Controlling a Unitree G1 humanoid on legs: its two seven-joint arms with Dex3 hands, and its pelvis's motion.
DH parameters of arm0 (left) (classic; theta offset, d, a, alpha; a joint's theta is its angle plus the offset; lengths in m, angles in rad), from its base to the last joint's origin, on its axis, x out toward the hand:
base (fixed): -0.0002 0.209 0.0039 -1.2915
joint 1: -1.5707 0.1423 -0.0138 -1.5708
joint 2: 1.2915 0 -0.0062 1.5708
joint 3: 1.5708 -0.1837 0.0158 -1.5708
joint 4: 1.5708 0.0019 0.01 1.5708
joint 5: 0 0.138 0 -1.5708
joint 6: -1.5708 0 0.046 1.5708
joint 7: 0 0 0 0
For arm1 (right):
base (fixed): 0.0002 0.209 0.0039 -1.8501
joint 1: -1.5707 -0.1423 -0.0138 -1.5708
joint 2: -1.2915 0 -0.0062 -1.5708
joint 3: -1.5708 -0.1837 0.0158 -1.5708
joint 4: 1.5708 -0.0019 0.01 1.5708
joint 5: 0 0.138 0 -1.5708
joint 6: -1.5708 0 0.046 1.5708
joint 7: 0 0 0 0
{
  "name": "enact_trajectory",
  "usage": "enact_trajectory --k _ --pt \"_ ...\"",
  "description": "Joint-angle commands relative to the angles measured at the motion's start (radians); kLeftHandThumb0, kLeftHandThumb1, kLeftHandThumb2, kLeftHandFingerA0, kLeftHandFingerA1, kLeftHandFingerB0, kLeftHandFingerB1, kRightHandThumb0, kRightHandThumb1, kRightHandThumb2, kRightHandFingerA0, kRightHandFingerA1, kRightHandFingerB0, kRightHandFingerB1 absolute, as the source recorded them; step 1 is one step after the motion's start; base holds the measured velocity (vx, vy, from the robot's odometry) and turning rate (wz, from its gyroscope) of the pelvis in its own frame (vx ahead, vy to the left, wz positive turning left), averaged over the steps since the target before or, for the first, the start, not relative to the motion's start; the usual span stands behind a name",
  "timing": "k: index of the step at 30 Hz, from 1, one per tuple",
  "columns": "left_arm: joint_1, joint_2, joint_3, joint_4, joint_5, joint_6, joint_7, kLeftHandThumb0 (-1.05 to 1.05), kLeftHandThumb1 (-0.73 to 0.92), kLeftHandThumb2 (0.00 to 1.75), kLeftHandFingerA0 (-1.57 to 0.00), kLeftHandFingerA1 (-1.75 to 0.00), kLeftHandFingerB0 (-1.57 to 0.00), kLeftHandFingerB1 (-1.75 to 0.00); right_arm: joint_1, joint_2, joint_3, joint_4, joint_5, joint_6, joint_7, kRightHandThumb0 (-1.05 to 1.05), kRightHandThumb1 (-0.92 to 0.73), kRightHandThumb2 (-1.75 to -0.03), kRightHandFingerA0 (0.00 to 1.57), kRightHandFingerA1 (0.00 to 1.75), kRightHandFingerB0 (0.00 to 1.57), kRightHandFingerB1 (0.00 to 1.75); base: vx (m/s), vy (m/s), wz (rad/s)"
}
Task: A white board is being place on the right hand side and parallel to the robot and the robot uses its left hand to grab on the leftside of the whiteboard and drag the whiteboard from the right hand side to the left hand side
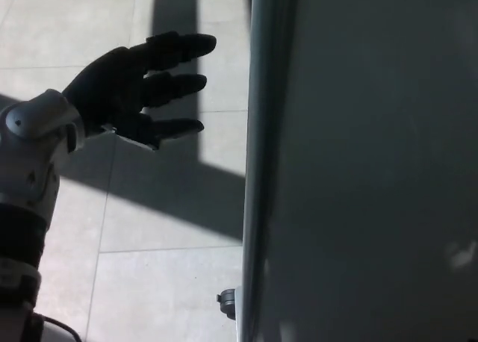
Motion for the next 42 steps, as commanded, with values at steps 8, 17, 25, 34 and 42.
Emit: enact_trajectory --k 8,17,25,34,42 --pt "-0.007 -0.088 -0.056 -0.060 -0.005 0.098 -0.006 -0.56 0.37 0.74 -0.03 -0.32 -0.03 -0.19 0.011 -0.002 0.028 0.001 0.006 -0.046 -0.002 -0.29 -0.88 -0.67 0.74 0.54 0.38 0.32 0.00 0.000 0.00" --pt "0.006 -0.148 -0.074 -0.111 -0.014 0.188 -0.005 -0.53 0.35 0.74 -0.03 -0.37 -0.02 -0.22 0.014 0.000 0.047 -0.006 0.021 -0.059 0.002 -0.27 -0.89 -0.67 0.72 0.56 0.38 0.32 0.00 0.000 0.00" --pt "-0.025 -0.174 -0.090 -0.070 0.018 0.211 0.035 -0.60 0.36 0.59 -0.08 -0.35 -0.03 -0.18 0.008 0.007 0.049 0.001 0.027 -0.057 0.008 -0.29 -0.87 -0.66 0.77 0.56 0.40 0.32 0.00 0.000 0.00" --pt "-0.129 -0.221 -0.118 0.088 0.038 0.200 0.038 -0.55 0.35 0.72 -0.05 -0.39 0.00 -0.15 0.001 0.020 0.052 -0.006 0.032 -0.062 0.019 -0.27 -0.89 -0.67 0.74 0.58 0.38 0.32 0.00 0.000 0.00" --pt "-0.177 -0.287 -0.126 0.207 0.042 0.165 0.017 -0.60 0.37 0.69 -0.17 -0.44 -0.04 -0.23 -0.010 0.013 0.066 -0.004 0.018 -0.067 0.002 -0.30 -0.88 -0.67 0.77 0.56 0.39 0.32 0.00 0.000 0.00"
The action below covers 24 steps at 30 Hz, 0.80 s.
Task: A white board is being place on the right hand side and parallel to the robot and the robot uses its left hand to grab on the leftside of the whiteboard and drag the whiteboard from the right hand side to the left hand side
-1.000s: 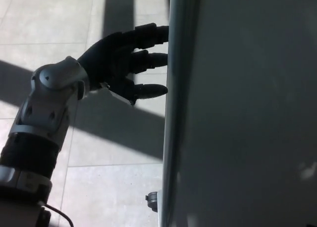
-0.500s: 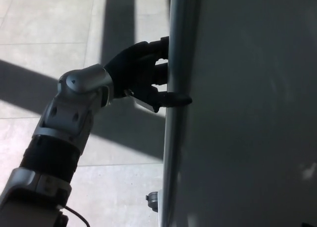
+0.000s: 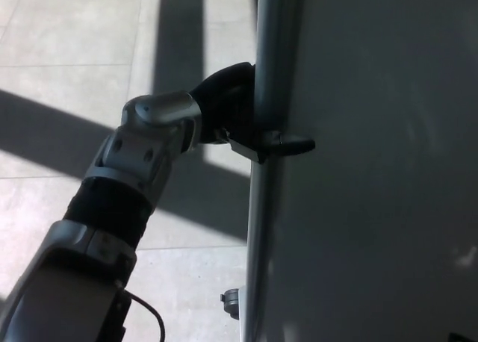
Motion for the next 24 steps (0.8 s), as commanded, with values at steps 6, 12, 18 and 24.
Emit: enact_trajectory --k 6,12,18,24 --pt "-0.035 -0.072 -0.004 0.068 0.002 -0.003 -0.037 -0.30 0.18 0.79 -0.04 -0.48 0.00 -0.49 -0.017 -0.010 0.008 -0.008 0.007 -0.017 -0.001 -0.30 -0.88 -0.67 0.76 0.56 0.39 0.32 0.00 0.000 0.00" --pt "-0.014 -0.099 -0.015 0.041 0.000 0.024 -0.080 -0.21 0.78 0.64 -0.87 -0.50 -0.73 -0.43 -0.036 -0.019 0.021 -0.002 -0.004 -0.020 -0.005 -0.31 -0.88 -0.67 0.76 0.56 0.41 0.33 0.00 0.000 0.00" --pt "-0.032 -0.076 -0.004 0.053 -0.019 0.109 -0.131 -0.09 0.73 0.73 -0.98 -1.17 -0.94 -1.02 -0.052 -0.026 0.029 -0.001 -0.007 -0.021 -0.010 -0.31 -0.88 -0.67 0.79 0.56 0.41 0.33 0.00 0.000 0.00" --pt "-0.068 -0.041 0.041 0.110 -0.085 0.160 -0.296 -0.08 0.81 0.82 -0.86 -1.42 -0.87 -1.27 -0.064 -0.029 0.032 -0.002 -0.006 -0.012 -0.017 -0.31 -0.88 -0.67 0.79 0.56 0.43 0.33 0.00 0.000 0.00"
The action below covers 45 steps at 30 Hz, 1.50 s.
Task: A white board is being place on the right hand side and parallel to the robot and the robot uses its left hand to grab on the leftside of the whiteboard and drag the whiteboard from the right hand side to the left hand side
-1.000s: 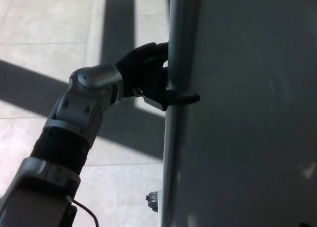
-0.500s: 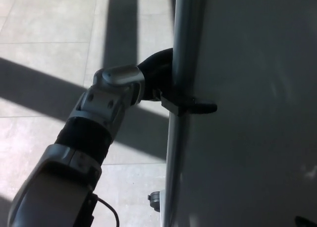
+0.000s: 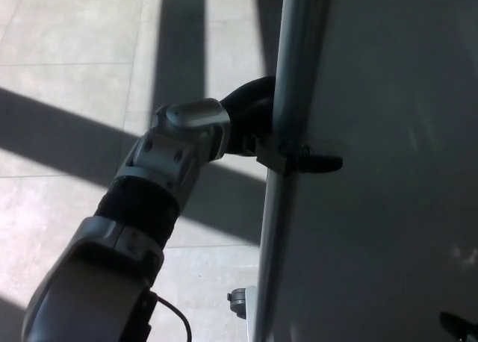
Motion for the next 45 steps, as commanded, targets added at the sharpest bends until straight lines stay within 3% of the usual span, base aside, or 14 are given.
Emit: enact_trajectory --k 1,6,10,11,16,18,20,26,30,31,33,39,41,45 --pt "-0.060 0.038 0.038 0.072 -0.096 0.160 -0.285 -0.08 0.81 0.75 -0.81 -1.40 -0.85 -1.26 -0.020 -0.024 0.006 -0.001 -0.006 -0.008 -0.017 -0.31 -0.88 -0.67 0.78 0.56 0.43 0.33 0.00 0.000 0.00" --pt "-0.085 0.059 0.052 0.083 -0.100 0.230 -0.307 -0.02 0.76 0.70 -0.69 -1.58 -0.79 -1.36 -0.040 -0.028 0.003 -0.001 0.002 -0.002 -0.011 -0.29 -0.89 -0.67 0.78 0.56 0.42 0.33 0.00 0.000 0.00" --pt "-0.055 0.099 0.049 0.059 -0.098 0.229 -0.351 -0.14 0.75 0.64 -0.76 -1.56 -0.81 -1.33 -0.048 -0.025 0.000 0.000 0.007 0.006 -0.009 -0.29 -0.87 -0.67 0.78 0.56 0.43 0.33 0.00 0.000 0.00" --pt "-0.050 0.112 0.045 0.058 -0.093 0.211 -0.370 -0.10 0.80 0.61 -0.66 -1.60 -0.77 -1.33 -0.051 -0.026 0.002 -0.001 0.004 0.005 -0.011 -0.29 -0.87 -0.67 0.78 0.56 0.43 0.33 0.00 0.000 0.00" --pt "-0.041 0.179 0.056 0.094 -0.089 0.164 -0.450 -0.11 0.71 0.61 -0.72 -1.59 -0.76 -1.43 -0.062 -0.032 0.013 -0.002 -0.009 0.003 -0.020 -0.31 -0.88 -0.67 0.79 0.56 0.42 0.33 0.00 0.000 0.00" --pt "-0.023 0.215 0.057 0.073 -0.073 0.132 -0.420 -0.13 0.71 0.67 -0.80 -1.53 -0.83 -1.33 -0.069 -0.033 0.016 -0.005 -0.012 0.013 -0.025 -0.31 -0.88 -0.67 0.78 0.55 0.42 0.33 0.00 0.000 0.00" --pt "-0.021 0.238 0.060 0.084 -0.067 0.109 -0.434 -0.12 0.76 0.68 -0.70 -1.57 -0.78 -1.36 -0.072 -0.033 0.016 -0.007 -0.010 0.012 -0.025 -0.30 -0.88 -0.67 0.77 0.56 0.42 0.33 0.00 0.000 0.00" --pt "-0.013 0.364 0.074 0.104 -0.053 0.124 -0.460 -0.15 0.73 0.68 -0.78 -1.50 -0.82 -1.28 -0.073 -0.036 0.010 -0.003 -0.001 0.022 -0.018 -0.29 -0.88 -0.67 0.76 0.55 0.42 0.33 0.00 0.000 0.00" --pt "-0.004 0.416 0.098 0.122 -0.077 0.146 -0.493 -0.13 0.77 0.65 -0.74 -1.57 -0.80 -1.38 -0.067 -0.037 0.021 -0.003 -0.015 0.009 -0.028 -0.29 -0.89 -0.67 0.75 0.56 0.42 0.33 0.00 0.000 0.00" --pt "0.003 0.430 0.105 0.124 -0.084 0.137 -0.508 -0.11 0.77 0.69 -0.79 -1.53 -0.86 -1.23 -0.064 -0.036 0.020 -0.003 -0.013 0.009 -0.025 -0.29 -0.89 -0.67 0.75 0.56 0.42 0.33 0.00 0.000 0.00" --pt "0.014 0.457 0.114 0.119 -0.091 0.131 -0.525 -0.10 0.76 0.71 -0.81 -1.52 -0.89 -1.20 -0.064 -0.034 0.013 -0.002 -0.003 0.017 -0.016 -0.30 -0.88 -0.67 0.76 0.56 0.43 0.33 0.00 0.000 0.00" --pt "0.042 0.531 0.122 0.049 -0.098 0.177 -0.523 -0.01 0.73 0.84 -0.77 -1.63 -0.80 -1.47 -0.065 -0.035 0.019 -0.001 -0.012 0.014 -0.029 -0.29 -0.88 -0.67 0.79 0.56 0.43 0.33 0.00 0.000 0.00" --pt "0.061 0.569 0.139 0.038 -0.108 0.127 -0.554 -0.07 0.80 0.73 -0.78 -1.60 -0.83 -1.38 -0.065 -0.039 0.022 -0.004 -0.015 0.016 -0.028 -0.29 -0.89 -0.67 0.78 0.56 0.42 0.33 0.00 0.000 0.00" --pt "0.063 0.618 0.150 0.046 -0.111 0.113 -0.577 -0.10 0.84 0.64 -0.68 -1.68 -0.77 -1.46 -0.075 -0.038 0.018 -0.007 -0.009 0.022 -0.021 -0.29 -0.89 -0.67 0.76 0.56 0.42 0.33 0.00 0.000 0.00"
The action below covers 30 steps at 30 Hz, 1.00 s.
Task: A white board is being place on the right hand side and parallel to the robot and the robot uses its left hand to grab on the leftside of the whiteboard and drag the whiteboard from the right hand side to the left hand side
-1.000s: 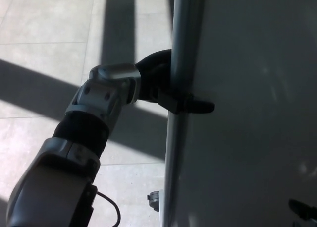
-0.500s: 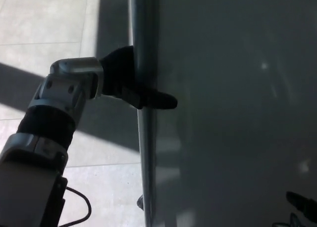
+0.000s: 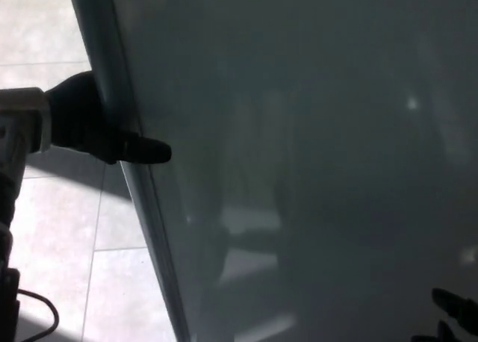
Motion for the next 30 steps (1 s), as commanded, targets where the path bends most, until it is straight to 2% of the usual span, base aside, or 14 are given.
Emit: enact_trajectory --k 1,4,7,8,11,12,14,17,18,19,21,25,27,30 --pt "0.013 0.171 0.041 -0.013 -0.041 0.032 -0.217 -0.09 0.84 0.66 -0.78 -1.62 -0.78 -1.41 -0.016 -0.038 0.005 -0.006 -0.008 0.016 -0.018 -0.29 -0.90 -0.67 0.73 0.56 0.42 0.33 0.00 0.000 0.00" --pt "0.014 0.210 0.051 0.014 -0.028 -0.028 -0.224 -0.12 0.77 0.69 -0.82 -1.51 -0.83 -1.37 -0.029 -0.040 0.001 -0.004 -0.002 0.020 -0.013 -0.29 -0.89 -0.67 0.75 0.56 0.42 0.33 0.00 0.000 0.00" --pt "0.021 0.253 0.049 0.035 -0.009 -0.078 -0.230 -0.21 0.78 0.66 -0.72 -1.60 -0.75 -1.47 -0.033 -0.044 0.004 -0.002 -0.008 0.023 -0.023 -0.28 -0.89 -0.67 0.76 0.55 0.42 0.33 0.00 0.000 0.00" --pt "0.024 0.273 0.046 0.047 0.000 -0.103 -0.243 -0.14 0.80 0.61 -0.72 -1.62 -0.70 -1.48 -0.034 -0.044 0.003 0.000 -0.006 0.023 -0.022 -0.28 -0.88 -0.67 0.76 0.55 0.43 0.33 0.00 0.000 0.00" --pt "0.018 0.312 0.050 0.099 -0.002 -0.075 -0.273 -0.11 0.80 0.64 -0.75 -1.60 -0.76 -1.42 -0.035 -0.041 0.004 0.001 -0.007 0.022 -0.026 -0.27 -0.89 -0.67 0.75 0.55 0.43 0.33 0.00 0.000 0.00" --pt "0.020 0.325 0.051 0.115 0.002 -0.084 -0.271 -0.09 0.82 0.59 -0.71 -1.68 -0.73 -1.53 -0.035 -0.041 0.007 0.001 -0.011 0.023 -0.031 -0.28 -0.89 -0.67 0.74 0.55 0.42 0.33 0.00 0.000 0.00" --pt "0.025 0.349 0.057 0.139 0.010 -0.104 -0.247 -0.09 0.82 0.63 -0.78 -1.66 -0.77 -1.46 -0.036 -0.043 0.016 0.002 -0.023 0.024 -0.048 -0.28 -0.89 -0.67 0.75 0.55 0.43 0.33 0.00 0.000 0.00" --pt "0.028 0.368 0.061 0.159 0.013 -0.149 -0.262 -0.08 0.82 0.66 -0.76 -1.62 -0.74 -1.44 -0.038 -0.044 0.015 0.003 -0.016 0.027 -0.044 -0.28 -0.89 -0.67 0.74 0.55 0.43 0.33 0.00 0.000 0.00" --pt "0.025 0.381 0.063 0.173 0.018 -0.162 -0.259 -0.12 0.83 0.55 -0.67 -1.69 -0.68 -1.54 -0.039 -0.042 0.012 0.003 -0.010 0.028 -0.039 -0.28 -0.89 -0.67 0.75 0.55 0.43 0.33 0.00 0.000 0.00" --pt "0.030 0.395 0.068 0.180 0.021 -0.180 -0.247 -0.16 0.79 0.65 -0.72 -1.60 -0.71 -1.46 -0.039 -0.042 0.012 0.003 -0.010 0.028 -0.041 -0.29 -0.88 -0.67 0.74 0.55 0.43 0.33 0.00 0.000 0.00" --pt "0.041 0.417 0.079 0.190 0.023 -0.228 -0.231 -0.18 0.79 0.63 -0.70 -1.61 -0.69 -1.46 -0.036 -0.044 0.012 0.002 -0.012 0.026 -0.046 -0.30 -0.88 -0.67 0.74 0.55 0.43 0.33 0.00 0.000 0.00" --pt "0.037 0.451 0.102 0.244 0.009 -0.149 -0.248 -0.10 0.83 0.62 -0.74 -1.64 -0.74 -1.39 -0.025 -0.042 0.005 0.002 -0.004 0.022 -0.036 -0.28 -0.89 -0.67 0.76 0.56 0.43 0.33 0.00 0.000 0.00" --pt "0.044 0.466 0.110 0.253 0.013 -0.176 -0.235 -0.15 0.78 0.64 -0.71 -1.58 -0.76 -1.38 -0.027 -0.040 0.000 0.001 0.001 0.026 -0.032 -0.28 -0.89 -0.67 0.75 0.56 0.43 0.33 0.00 0.000 0.00" --pt "0.062 0.491 0.139 0.266 -0.001 -0.171 -0.248 -0.08 0.85 0.62 -0.63 -1.71 -0.68 -1.45 -0.022 -0.041 0.011 0.000 -0.015 0.021 -0.044 -0.29 -0.89 -0.67 0.76 0.55 0.43 0.33 0.00 0.000 0.00"
